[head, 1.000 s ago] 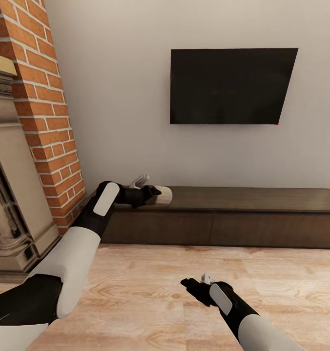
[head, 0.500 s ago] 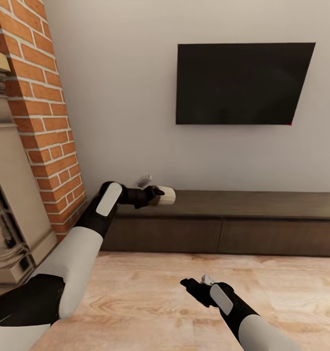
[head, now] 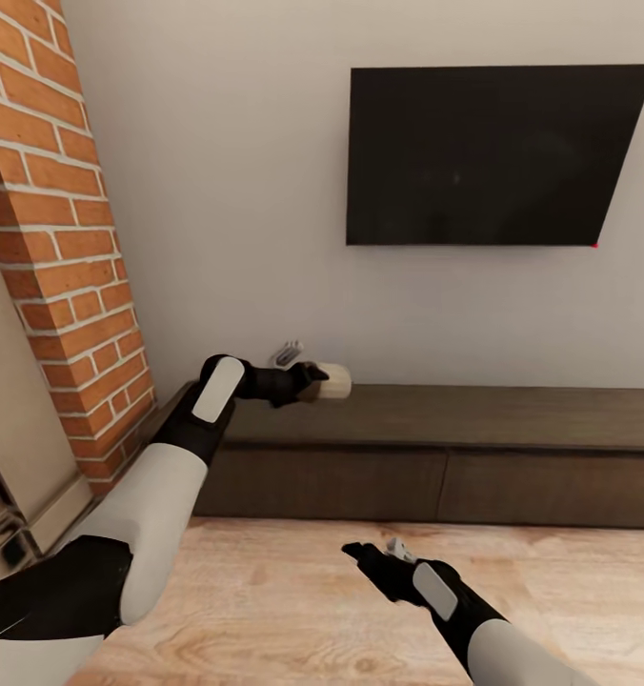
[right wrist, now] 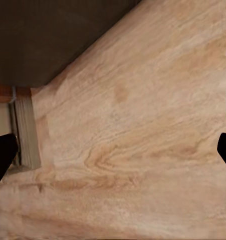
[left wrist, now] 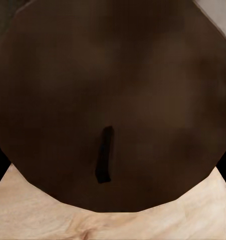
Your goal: Place each of the two pumpkins and all three candles from the living room inside a cabinet in the living room (use any cabinet), then make sure every cabinet is closed, and position the cauldron so it is next to a table in the living room.
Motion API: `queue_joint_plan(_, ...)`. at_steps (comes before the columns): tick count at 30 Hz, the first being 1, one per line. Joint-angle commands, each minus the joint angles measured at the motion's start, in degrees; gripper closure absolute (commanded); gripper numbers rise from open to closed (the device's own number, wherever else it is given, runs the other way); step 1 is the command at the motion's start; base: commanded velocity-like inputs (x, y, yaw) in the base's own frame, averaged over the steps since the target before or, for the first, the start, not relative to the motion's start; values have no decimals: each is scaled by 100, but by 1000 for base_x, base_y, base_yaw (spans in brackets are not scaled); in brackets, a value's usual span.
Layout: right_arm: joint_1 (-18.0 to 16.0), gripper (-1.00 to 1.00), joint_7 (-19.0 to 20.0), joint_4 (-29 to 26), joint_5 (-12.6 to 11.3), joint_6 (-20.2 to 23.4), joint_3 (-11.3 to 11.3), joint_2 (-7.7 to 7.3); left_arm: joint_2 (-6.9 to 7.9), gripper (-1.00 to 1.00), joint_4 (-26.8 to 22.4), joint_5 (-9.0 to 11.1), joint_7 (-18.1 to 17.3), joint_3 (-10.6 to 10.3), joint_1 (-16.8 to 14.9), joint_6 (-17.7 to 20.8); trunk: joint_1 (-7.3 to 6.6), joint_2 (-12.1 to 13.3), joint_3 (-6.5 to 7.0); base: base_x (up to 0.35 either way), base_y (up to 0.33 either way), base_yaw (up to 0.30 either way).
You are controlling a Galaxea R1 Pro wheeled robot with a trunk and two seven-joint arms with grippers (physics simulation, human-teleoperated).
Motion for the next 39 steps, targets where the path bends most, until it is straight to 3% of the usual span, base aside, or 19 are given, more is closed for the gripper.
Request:
queue_joint_plan(1, -4, -100, 290, 167, -29, 10, 16, -3, 2, 100, -6, 273, 62, -5, -4, 5, 2, -3, -6, 337, 0, 0)
queue_joint_plan(6, -2, -100, 1051, 436, -61, 2, 13, -7, 23, 100, -6, 757, 69, -5, -4, 6, 2, -3, -6, 338, 0, 0)
queue_joint_plan(12, -3, -100, 1866, 840, -94, -7, -12, -19, 28, 100, -6, 853, 71, 0, -4, 183, 2, -3, -6, 338, 51, 0)
queue_joint_plan(14, -7, -100, 2137, 965, -256, -7, -127, -59, 29, 100, -6, 866, 71, 4, -4, 239, 2, -3, -6, 338, 129, 0)
queue_joint_plan(16, -6, -100, 2557, 1103, -596, -3, -278, -157, 29, 100, -6, 871, 71, 11, -4, 261, 2, -3, -6, 338, 139, 0)
queue_joint_plan(21, -3, -100, 3293, 1468, -1024, -1, -390, -291, 29, 100, -6, 881, 65, 15, -4, 275, 2, -3, -6, 338, 125, 0)
queue_joint_plan(30, -1, -100, 3516, 1536, -1086, -8, -417, -382, 27, 100, -6, 879, 87, -1, -4, 277, 2, -3, -6, 258, 13, 0)
queue_joint_plan(34, -1, -100, 3956, 1539, -1091, -6, -411, -419, 21, 100, -6, 882, 86, -1, -4, 277, 2, -3, -6, 25, 0, 0)
queue_joint_plan(39, 99, -100, 4284, 1544, -1237, -443, -422, -422, 20, 100, -6, 874, 96, -4, -4, 272, 2, -3, -6, 3, 0, 0)
